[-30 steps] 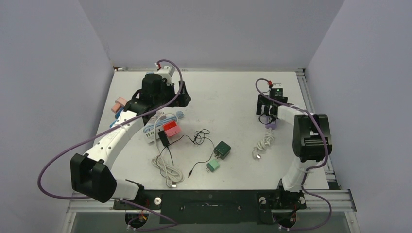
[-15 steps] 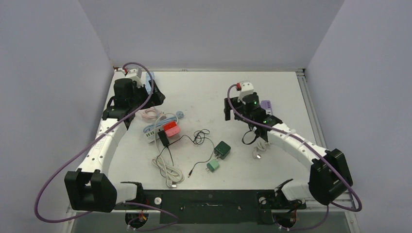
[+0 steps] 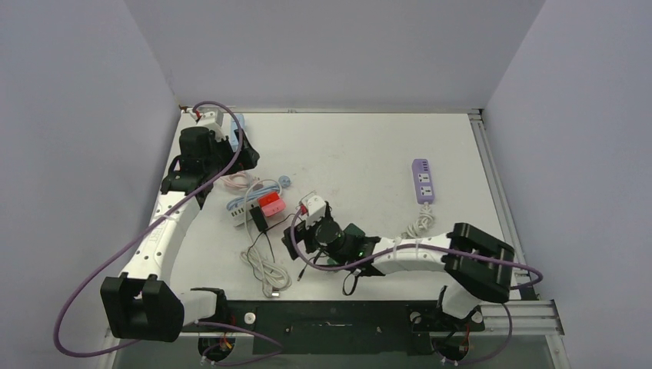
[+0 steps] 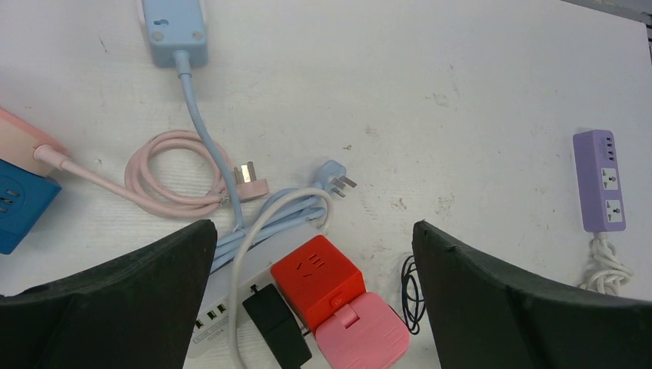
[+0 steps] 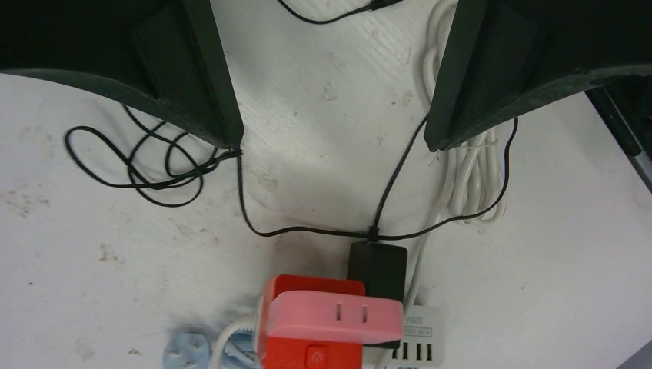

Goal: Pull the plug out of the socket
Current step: Move the socket to the center of the board, then remove the plug from the socket.

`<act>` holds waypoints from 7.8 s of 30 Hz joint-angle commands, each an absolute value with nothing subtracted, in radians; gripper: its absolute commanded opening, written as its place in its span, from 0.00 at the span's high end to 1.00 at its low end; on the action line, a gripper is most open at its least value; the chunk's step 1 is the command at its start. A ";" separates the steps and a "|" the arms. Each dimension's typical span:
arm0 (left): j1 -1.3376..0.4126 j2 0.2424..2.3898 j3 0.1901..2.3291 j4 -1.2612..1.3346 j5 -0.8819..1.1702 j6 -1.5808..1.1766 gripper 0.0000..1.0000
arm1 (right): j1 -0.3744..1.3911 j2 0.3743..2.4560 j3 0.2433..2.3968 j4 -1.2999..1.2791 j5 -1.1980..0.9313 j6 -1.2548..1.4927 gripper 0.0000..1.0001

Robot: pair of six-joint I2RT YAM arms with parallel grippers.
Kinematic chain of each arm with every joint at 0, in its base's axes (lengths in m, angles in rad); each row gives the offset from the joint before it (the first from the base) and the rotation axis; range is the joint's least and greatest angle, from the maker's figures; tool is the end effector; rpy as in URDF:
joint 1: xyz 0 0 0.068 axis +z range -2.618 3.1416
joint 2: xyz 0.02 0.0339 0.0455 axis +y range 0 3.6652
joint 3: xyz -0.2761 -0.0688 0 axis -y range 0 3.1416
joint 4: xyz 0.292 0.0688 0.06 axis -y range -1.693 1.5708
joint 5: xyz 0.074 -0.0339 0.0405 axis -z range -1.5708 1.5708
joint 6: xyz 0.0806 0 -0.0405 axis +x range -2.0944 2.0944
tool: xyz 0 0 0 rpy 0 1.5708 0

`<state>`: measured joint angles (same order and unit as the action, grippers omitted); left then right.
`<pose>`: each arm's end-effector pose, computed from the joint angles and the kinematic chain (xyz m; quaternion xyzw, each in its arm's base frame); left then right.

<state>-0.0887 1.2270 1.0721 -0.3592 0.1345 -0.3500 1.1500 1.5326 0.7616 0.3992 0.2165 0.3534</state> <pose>0.3563 -0.0425 0.3120 -0.0787 0.8588 -0.1661 0.4783 0.1804 0.3608 0.1735 -0.2622 0.7802 0.3179 0.4707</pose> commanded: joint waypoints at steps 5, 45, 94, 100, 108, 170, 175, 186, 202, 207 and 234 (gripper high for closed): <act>-0.084 1.229 1.069 -0.330 0.142 -0.343 0.04 | 1.220 1.769 0.878 0.660 0.410 0.356 0.09; -0.075 1.236 1.063 -0.310 0.205 -0.371 0.04 | 1.097 2.102 1.152 0.720 0.371 0.246 0.22; -0.304 1.366 1.065 -0.314 0.265 -0.384 0.04 | 0.961 1.654 0.679 0.698 0.240 0.131 0.44; -0.307 1.451 1.072 -0.315 0.313 -0.399 0.04 | 0.907 1.587 0.657 0.700 0.180 0.203 0.03; -0.309 1.538 1.090 -0.324 0.355 -0.405 0.04 | 0.887 1.430 0.555 0.730 0.178 0.329 0.00; -0.352 1.512 1.111 -0.368 0.316 -0.379 0.03 | 1.113 1.503 0.706 0.320 0.698 1.312 0.77; -0.359 1.516 1.108 -0.362 0.323 -0.381 0.03 | 1.000 1.507 0.711 0.350 0.542 1.199 0.80; -0.418 1.546 1.112 -0.287 0.359 -0.395 0.03 | 0.701 1.584 0.804 0.348 0.036 0.840 0.80; -0.443 1.686 1.257 -0.223 0.141 -0.350 0.00 | 0.609 1.772 0.823 0.535 -0.387 0.578 0.76; -0.420 1.694 1.251 -0.225 0.163 -0.355 0.20 | 0.601 1.744 0.782 0.582 -0.403 0.582 0.76; -0.396 1.872 1.371 -0.443 0.071 -0.299 0.45 | 0.583 1.779 0.755 0.649 -0.419 0.612 0.83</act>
